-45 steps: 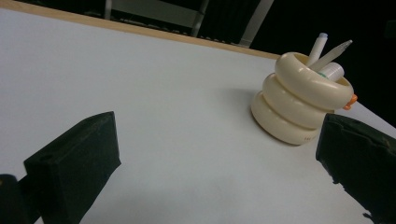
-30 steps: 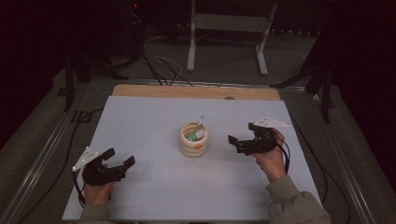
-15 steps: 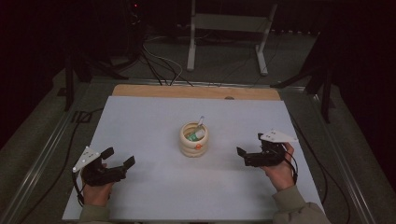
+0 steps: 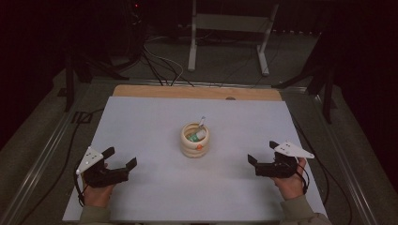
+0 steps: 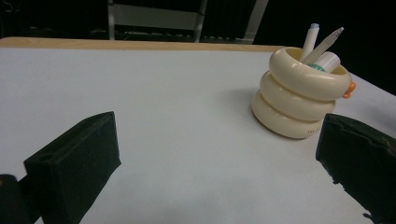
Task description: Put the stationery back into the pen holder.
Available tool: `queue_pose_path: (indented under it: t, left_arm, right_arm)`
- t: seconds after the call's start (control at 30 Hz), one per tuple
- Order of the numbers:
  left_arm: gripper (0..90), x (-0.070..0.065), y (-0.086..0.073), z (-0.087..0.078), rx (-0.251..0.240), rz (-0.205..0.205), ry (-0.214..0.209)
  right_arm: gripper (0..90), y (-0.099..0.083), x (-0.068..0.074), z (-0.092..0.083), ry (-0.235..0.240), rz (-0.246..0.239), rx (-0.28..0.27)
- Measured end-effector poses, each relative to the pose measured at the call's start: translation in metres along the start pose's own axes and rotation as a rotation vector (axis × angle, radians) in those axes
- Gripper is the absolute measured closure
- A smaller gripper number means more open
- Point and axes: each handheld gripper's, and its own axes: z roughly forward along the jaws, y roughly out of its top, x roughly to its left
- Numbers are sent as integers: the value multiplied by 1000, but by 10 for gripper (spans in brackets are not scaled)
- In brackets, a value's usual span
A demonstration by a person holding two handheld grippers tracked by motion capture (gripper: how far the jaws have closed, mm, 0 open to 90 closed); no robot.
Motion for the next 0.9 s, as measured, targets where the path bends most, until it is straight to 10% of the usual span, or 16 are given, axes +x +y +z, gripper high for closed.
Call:
queue_pose_path:
  t: [0.9]
  left_arm:
    - [1, -1, 3, -7, -64, 30, -2]
  right_arm:
    - [0, -30, -7, -21, -20, 68, -114]
